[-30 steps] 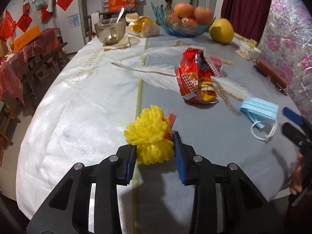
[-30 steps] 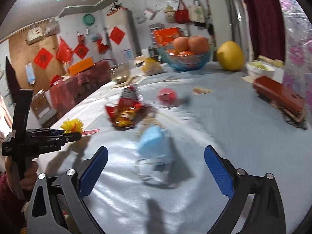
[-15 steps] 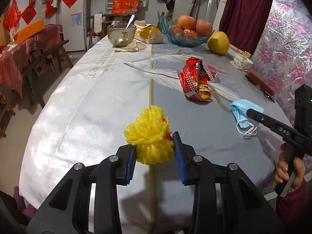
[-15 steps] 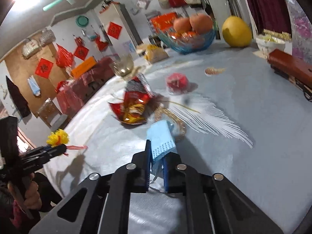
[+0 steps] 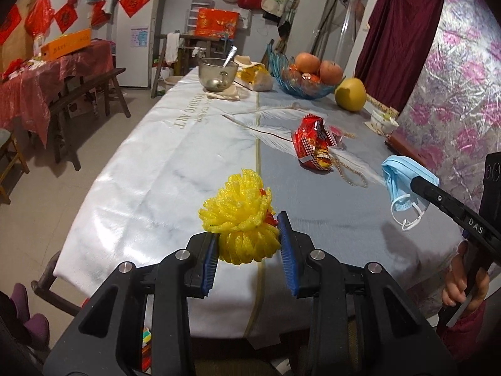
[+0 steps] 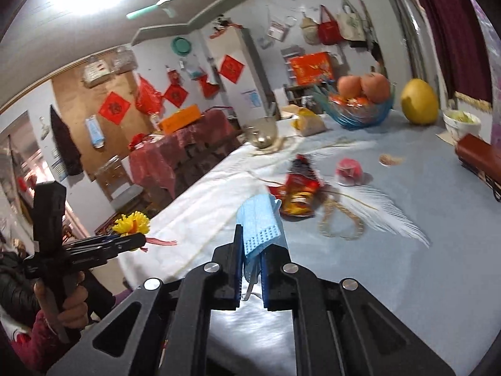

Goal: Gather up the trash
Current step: 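Grasp the blue face mask with the right tool while the left tool holds the tinsel, then carry tinsel and mask to the red wastebasket and release both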

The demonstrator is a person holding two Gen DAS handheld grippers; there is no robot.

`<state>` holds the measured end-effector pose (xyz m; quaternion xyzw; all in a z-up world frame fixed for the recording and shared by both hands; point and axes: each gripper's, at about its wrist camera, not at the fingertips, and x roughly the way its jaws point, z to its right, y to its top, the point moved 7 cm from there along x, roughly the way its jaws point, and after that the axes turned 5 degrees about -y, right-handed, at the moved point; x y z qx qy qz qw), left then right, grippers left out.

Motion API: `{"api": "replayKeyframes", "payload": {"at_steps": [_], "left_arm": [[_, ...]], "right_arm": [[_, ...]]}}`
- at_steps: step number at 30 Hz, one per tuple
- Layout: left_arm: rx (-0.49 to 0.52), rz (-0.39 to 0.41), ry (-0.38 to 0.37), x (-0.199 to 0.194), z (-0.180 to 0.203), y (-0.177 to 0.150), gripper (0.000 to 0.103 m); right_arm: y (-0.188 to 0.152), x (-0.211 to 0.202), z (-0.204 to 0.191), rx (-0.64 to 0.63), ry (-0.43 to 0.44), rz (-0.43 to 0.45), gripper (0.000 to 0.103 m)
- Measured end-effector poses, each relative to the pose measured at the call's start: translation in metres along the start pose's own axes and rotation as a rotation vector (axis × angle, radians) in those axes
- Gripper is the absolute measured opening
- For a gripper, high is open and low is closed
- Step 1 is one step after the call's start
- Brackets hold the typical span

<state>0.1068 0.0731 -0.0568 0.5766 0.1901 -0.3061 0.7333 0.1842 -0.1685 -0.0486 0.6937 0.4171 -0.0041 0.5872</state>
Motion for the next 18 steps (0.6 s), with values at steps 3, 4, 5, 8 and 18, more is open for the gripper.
{"api": "replayKeyframes", "payload": {"at_steps": [3,4,5,8,18], "left_arm": [[-0.011,0.014,0.009,-0.015,-0.003,-0.005,0.036],[-0.015,0.016,0.012,-0.02,-0.003,-0.008,0.036],[-0.019,0.018,0.017,-0.025,-0.004,-0.011,0.036],[-0.027,0.026,0.033,-0.037,-0.007,-0.02,0.036],[-0.061,0.059,0.084,-0.08,-0.031,-0.053,0.036]], "right_arm": [[0.001,-0.007,-0.015,-0.019,0.028,0.005,0.01],[0.0,-0.01,-0.019,-0.025,0.036,0.006,0.01],[-0.001,-0.012,-0.024,-0.03,0.042,0.007,0.01],[-0.002,-0.02,-0.036,-0.05,0.057,0.012,0.01],[-0.014,-0.048,-0.081,-0.103,0.111,0.019,0.01]]}}
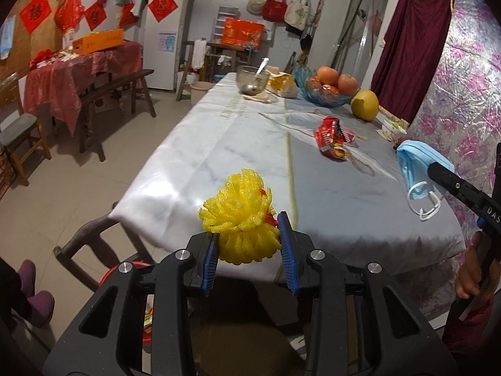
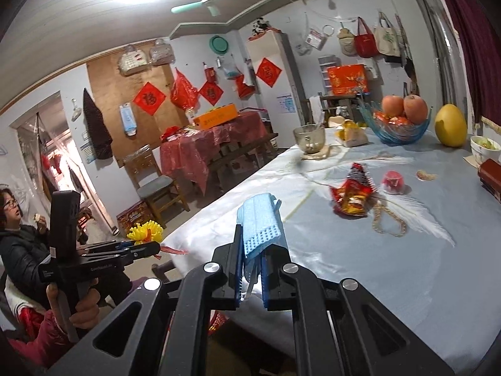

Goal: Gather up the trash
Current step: 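Carry tinsel and mask to the red wastebasket and release both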

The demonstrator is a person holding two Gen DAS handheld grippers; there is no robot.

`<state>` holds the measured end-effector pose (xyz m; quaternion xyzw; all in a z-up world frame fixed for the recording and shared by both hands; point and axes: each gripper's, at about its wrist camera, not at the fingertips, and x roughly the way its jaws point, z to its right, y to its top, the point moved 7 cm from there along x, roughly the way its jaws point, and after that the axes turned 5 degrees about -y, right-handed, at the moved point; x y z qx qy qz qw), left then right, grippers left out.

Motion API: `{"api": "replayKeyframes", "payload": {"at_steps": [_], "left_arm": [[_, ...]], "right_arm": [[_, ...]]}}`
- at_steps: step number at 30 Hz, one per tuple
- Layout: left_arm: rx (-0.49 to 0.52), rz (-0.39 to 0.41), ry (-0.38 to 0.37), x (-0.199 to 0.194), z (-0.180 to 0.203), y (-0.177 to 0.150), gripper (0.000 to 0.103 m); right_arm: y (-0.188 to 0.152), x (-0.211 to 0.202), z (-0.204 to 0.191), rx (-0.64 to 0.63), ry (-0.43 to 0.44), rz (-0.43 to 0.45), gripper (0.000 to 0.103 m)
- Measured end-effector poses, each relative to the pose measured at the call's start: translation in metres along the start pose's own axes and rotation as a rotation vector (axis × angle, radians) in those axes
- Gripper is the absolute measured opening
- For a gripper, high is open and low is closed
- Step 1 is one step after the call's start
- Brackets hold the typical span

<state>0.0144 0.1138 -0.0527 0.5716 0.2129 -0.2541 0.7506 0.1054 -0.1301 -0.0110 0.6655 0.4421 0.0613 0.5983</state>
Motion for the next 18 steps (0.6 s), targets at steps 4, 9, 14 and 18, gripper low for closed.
{"api": "replayKeyframes", "payload": {"at_steps": [4,9,14,18], "left_arm": [[-0.028,0.006,0.033,-0.016,-0.024,-0.016,0.036],[-0.07,-0.01,0.085,-0.031,-0.064,-0.042,0.036],[-0.113,-0.045,0.139,-0.033,-0.106,-0.069,0.036],[-0.159,-0.08,0.156,-0.023,-0.138,-0.086,0.036]], "right_arm": [[-0.006,0.001,-0.025,-0.025,0.026,-0.02,0.01],[-0.014,0.01,-0.061,-0.064,0.065,-0.06,0.01],[-0.021,0.019,-0.099,-0.11,0.105,-0.1,0.01],[-0.032,0.03,-0.128,-0.138,0.143,-0.148,0.01]]}}
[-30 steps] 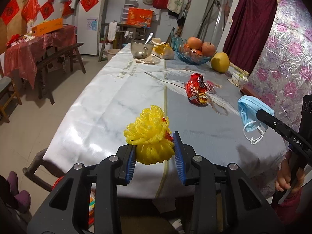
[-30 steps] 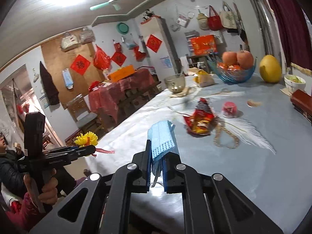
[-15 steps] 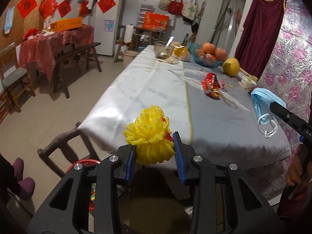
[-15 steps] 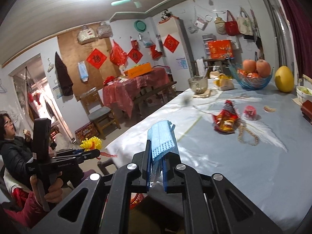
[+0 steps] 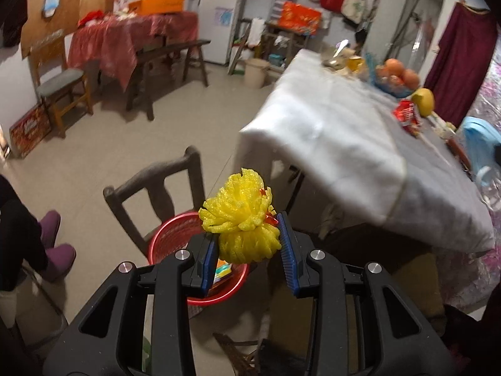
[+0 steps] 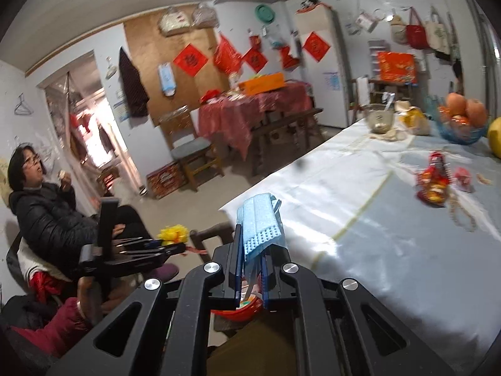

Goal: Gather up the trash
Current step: 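Carry tinsel and mask to the red wastebasket and release both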

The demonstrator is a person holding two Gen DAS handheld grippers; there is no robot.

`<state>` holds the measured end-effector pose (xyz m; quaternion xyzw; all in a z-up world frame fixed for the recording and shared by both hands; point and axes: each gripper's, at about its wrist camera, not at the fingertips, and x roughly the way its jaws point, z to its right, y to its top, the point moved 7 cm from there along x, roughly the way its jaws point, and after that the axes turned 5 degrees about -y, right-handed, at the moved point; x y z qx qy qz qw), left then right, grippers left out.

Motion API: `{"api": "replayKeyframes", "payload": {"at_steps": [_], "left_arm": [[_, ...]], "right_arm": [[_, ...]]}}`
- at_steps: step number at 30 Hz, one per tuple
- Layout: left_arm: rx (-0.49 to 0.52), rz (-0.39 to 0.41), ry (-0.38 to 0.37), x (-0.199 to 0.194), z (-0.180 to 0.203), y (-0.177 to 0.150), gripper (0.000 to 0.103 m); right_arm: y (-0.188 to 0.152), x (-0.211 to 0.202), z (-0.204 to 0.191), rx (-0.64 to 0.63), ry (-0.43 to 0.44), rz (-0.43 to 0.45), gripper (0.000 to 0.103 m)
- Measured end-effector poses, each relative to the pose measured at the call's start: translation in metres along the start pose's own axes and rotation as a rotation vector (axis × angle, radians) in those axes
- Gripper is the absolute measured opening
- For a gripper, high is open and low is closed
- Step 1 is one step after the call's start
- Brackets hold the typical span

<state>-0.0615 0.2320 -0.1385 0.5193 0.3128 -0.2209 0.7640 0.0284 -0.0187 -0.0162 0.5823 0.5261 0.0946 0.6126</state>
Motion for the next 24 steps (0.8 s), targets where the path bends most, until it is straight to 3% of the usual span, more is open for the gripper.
{"api": "replayKeyframes", "payload": {"at_steps": [6,15,17,21,24], "left_arm": [[-0.051,-0.074,0.009,0.042,-0.034,-0.016,0.036],[-0.132,-0.228,-0.003,0.107,-0.061,-0.057,0.039],[-0.15,-0.244,-0.01,0.115,-0.063,-0.062,0.044],[-0.172,-0.269,0.0,0.122,-0.068,-0.068,0.065],[-0.178,-0.259,0.046,0.115,-0.073,-0.065,0.078]], "right_arm": [[-0.009,0.016,-0.028,-0.04,0.019,-0.049,0.01],[-0.016,0.028,-0.037,-0.039,0.039,-0.081,0.01],[-0.017,0.03,-0.037,-0.041,0.041,-0.084,0.01],[-0.021,0.032,-0.034,-0.037,0.044,-0.09,0.01],[-0.021,0.035,-0.032,-0.034,0.048,-0.094,0.01]]}}
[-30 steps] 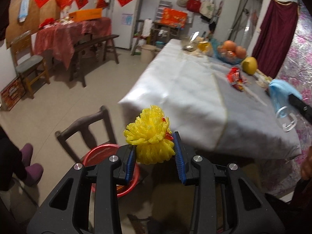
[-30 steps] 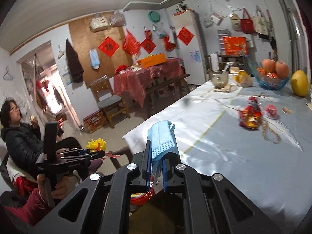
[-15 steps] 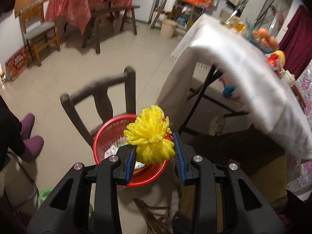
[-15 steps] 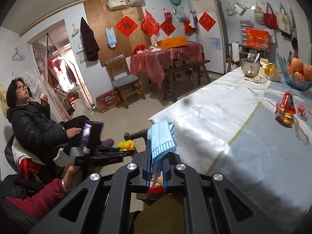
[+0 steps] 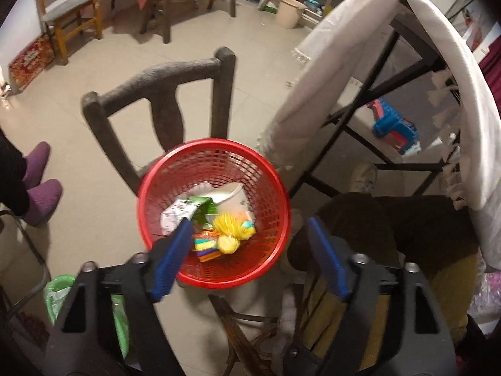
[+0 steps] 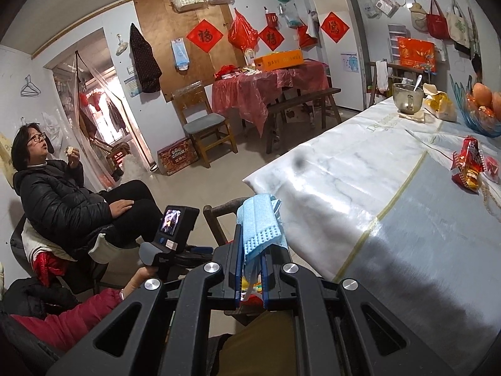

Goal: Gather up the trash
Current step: 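Carry tinsel and mask to the red wastebasket and release both, then move both tools back over the trash on the table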

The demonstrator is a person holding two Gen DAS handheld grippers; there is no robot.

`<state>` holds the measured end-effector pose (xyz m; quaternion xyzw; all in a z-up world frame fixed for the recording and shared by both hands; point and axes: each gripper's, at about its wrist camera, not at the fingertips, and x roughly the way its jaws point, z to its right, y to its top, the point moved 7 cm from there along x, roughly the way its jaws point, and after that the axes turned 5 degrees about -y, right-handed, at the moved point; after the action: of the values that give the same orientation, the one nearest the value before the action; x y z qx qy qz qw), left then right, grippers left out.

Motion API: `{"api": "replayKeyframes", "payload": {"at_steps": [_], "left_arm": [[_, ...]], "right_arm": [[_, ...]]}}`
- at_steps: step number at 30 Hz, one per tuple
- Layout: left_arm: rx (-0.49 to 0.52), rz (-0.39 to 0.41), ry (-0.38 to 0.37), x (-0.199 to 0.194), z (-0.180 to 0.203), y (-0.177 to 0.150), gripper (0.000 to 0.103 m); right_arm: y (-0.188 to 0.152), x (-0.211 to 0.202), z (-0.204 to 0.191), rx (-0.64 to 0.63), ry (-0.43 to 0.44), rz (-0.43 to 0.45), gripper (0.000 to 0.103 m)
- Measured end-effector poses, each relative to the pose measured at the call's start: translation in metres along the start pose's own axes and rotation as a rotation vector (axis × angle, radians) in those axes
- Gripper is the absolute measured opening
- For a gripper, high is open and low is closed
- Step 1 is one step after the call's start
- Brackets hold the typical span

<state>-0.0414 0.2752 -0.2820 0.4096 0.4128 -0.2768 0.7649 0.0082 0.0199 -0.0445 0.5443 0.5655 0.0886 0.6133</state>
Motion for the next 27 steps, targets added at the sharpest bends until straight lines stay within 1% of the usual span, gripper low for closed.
{"api": "replayKeyframes", "payload": {"at_steps": [3,6,10,14,17,19,24,26,27], "left_arm": [[-0.023,0.014,0.046,-0.01,-0.009,0.005,0.082],[-0.06,0.041,0.095,-0.024,-0.021,0.012,0.087],[-0.109,0.055,0.107,-0.038,-0.036,0.019,0.09],[-0.125,0.073,0.124,-0.049,-0.046,0.024,0.09],[-0.112,0.087,0.195,-0.054,-0.055,0.026,0.091],[-0.11,0.086,0.223,-0.054,-0.059,0.027,0.092],[-0.144,0.068,0.214,-0.052,-0.071,0.025,0.092],[-0.156,0.065,0.233,-0.052,-0.079,0.024,0.092],[-0.158,0.064,0.242,-0.053,-0.08,0.023,0.092]], "right_arm": [[0.002,0.004,0.001,-0.003,0.005,-0.008,0.01],[-0.004,0.015,-0.006,-0.016,0.026,-0.038,0.01],[-0.018,0.034,-0.019,-0.046,0.058,-0.093,0.01],[-0.035,0.065,-0.035,-0.082,0.085,-0.18,0.01],[-0.05,0.092,-0.049,-0.113,0.112,-0.253,0.01],[-0.06,0.11,-0.061,-0.149,0.124,-0.299,0.01],[-0.072,0.164,-0.089,-0.223,0.164,-0.397,0.01],[-0.069,0.19,-0.097,-0.258,0.156,-0.417,0.014],[-0.068,0.198,-0.099,-0.274,0.147,-0.421,0.025]]}}
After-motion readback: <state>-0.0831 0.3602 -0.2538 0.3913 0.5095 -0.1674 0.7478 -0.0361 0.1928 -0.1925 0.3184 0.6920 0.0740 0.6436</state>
